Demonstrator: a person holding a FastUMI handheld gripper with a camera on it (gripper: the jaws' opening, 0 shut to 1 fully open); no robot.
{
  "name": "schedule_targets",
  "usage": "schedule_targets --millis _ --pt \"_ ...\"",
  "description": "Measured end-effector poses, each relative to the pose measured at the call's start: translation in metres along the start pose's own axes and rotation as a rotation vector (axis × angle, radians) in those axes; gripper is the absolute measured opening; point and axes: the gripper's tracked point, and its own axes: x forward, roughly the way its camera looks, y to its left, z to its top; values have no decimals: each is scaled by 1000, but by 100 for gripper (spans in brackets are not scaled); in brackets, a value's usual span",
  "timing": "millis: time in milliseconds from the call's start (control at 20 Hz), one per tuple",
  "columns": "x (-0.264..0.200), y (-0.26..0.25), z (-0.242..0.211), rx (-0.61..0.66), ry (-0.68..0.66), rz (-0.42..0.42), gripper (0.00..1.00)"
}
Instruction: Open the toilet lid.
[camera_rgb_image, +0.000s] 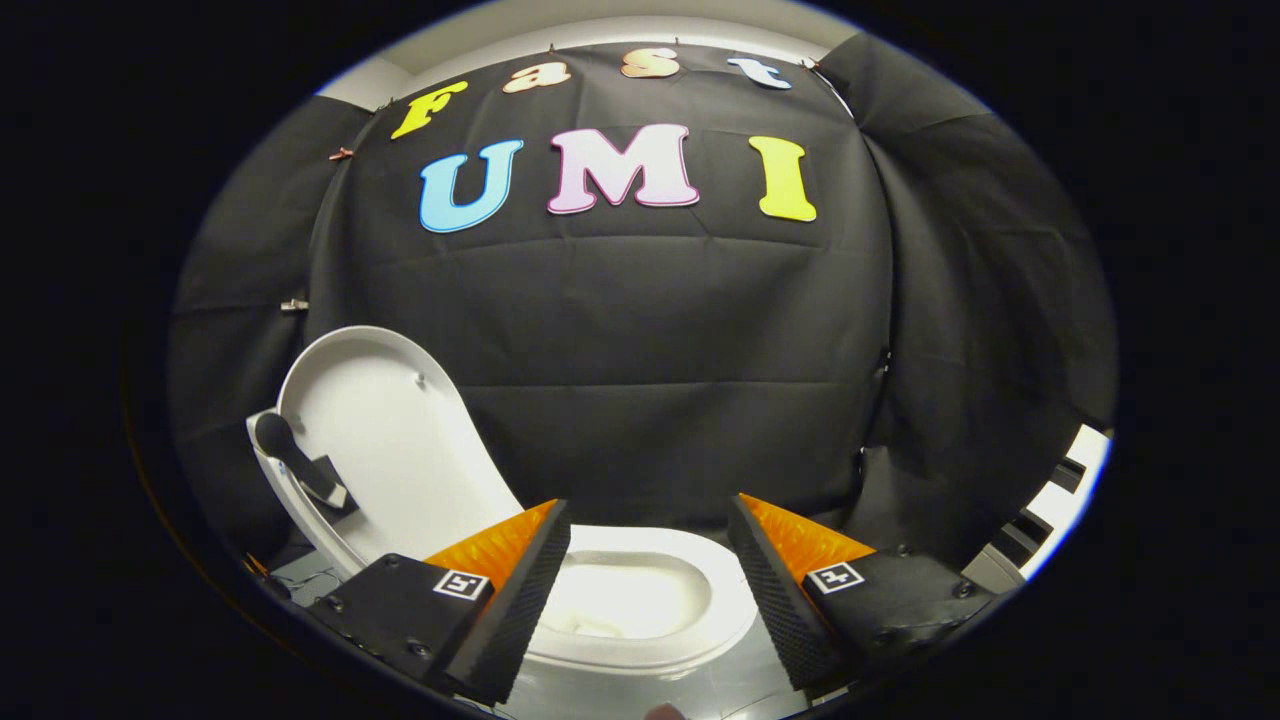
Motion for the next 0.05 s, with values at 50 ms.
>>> schedule_targets --millis 50 --pt "0 0 -1 -7 -22 8 100"
